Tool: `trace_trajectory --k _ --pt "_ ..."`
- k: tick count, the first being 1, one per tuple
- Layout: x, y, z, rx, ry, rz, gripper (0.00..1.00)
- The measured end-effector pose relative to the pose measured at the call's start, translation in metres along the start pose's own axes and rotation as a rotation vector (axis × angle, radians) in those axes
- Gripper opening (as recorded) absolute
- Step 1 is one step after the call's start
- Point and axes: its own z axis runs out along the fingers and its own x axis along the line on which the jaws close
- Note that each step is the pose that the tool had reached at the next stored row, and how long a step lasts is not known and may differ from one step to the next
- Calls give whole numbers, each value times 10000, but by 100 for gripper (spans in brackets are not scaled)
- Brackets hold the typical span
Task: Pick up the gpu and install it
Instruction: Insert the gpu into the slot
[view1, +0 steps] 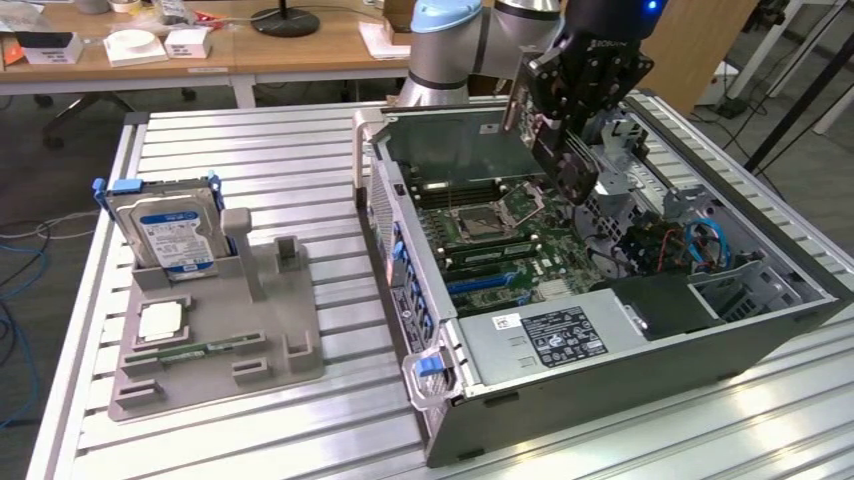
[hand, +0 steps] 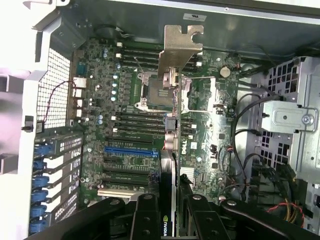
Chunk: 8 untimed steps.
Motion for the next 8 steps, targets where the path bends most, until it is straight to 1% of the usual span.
trace_trajectory --k 4,8 --pt "-8 -1 0 -3 7 -162 26" --pt "-48 -4 0 -8 11 -246 26"
